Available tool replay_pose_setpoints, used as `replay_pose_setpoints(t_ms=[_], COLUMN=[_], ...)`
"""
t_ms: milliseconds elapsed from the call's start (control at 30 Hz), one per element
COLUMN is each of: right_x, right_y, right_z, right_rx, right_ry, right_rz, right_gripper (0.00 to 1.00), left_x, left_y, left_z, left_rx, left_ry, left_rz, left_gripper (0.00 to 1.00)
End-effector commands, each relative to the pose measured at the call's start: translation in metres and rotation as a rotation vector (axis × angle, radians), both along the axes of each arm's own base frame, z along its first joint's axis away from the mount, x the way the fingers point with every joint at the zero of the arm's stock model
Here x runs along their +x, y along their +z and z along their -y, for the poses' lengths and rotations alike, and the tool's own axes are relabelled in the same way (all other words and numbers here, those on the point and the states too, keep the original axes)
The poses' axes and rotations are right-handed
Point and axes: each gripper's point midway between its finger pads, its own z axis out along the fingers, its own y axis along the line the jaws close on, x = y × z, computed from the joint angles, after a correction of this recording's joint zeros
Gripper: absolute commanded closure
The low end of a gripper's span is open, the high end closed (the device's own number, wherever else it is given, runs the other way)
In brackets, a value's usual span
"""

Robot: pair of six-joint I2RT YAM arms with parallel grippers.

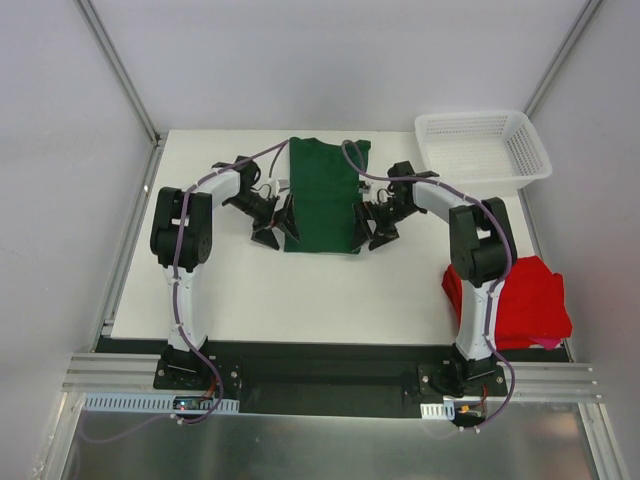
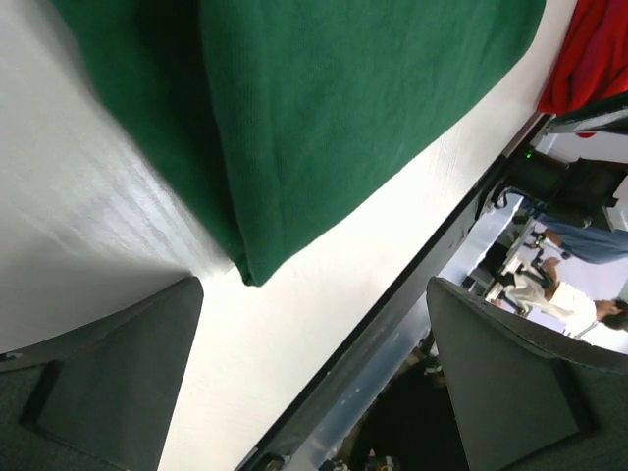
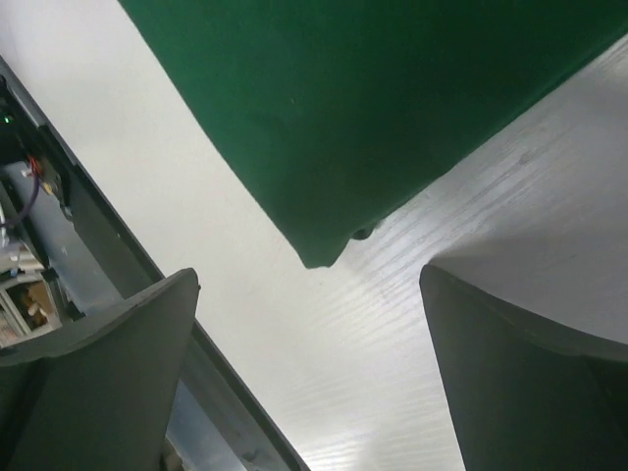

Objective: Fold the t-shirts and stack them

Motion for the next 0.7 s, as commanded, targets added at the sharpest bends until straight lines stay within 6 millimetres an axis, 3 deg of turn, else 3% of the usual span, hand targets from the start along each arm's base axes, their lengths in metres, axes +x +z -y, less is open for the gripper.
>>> replay_pose_setpoints(t_ms=[0, 167, 333, 467, 667], right_x=[0.014, 0.019, 0.01, 0.003, -0.018], right_y=[0.018, 0.012, 0.002, 0.0, -0.007], right_z=[-0.006, -0.013, -0.018, -0.025, -0.019], right_rx=[0.067, 0.097, 0.134, 0.18, 0.161], right_ry=[-0.081, -0.147, -0.184, -0.206, -0.216], right_rz=[0.029, -0.014, -0.112, -0.18, -0.244], right_gripper=[0.0, 0.02, 0.03, 0.04, 0.04], left_x=[0.013, 0.024, 0.028, 0.019, -0.001], left_y=[0.022, 0.021, 0.02, 0.023, 0.018], left_z=[-0.003, -0.003, 0.004, 0.01, 0.012], left_rx=[-0.076, -0.116, -0.176, -0.252, -0.283], left_ry=[0.032, 0.075, 0.088, 0.102, 0.121], left_rz=[0.067, 0.035, 0.0, -0.079, -0.155], left_gripper=[0.01, 0.01, 0.01, 0.01, 0.01])
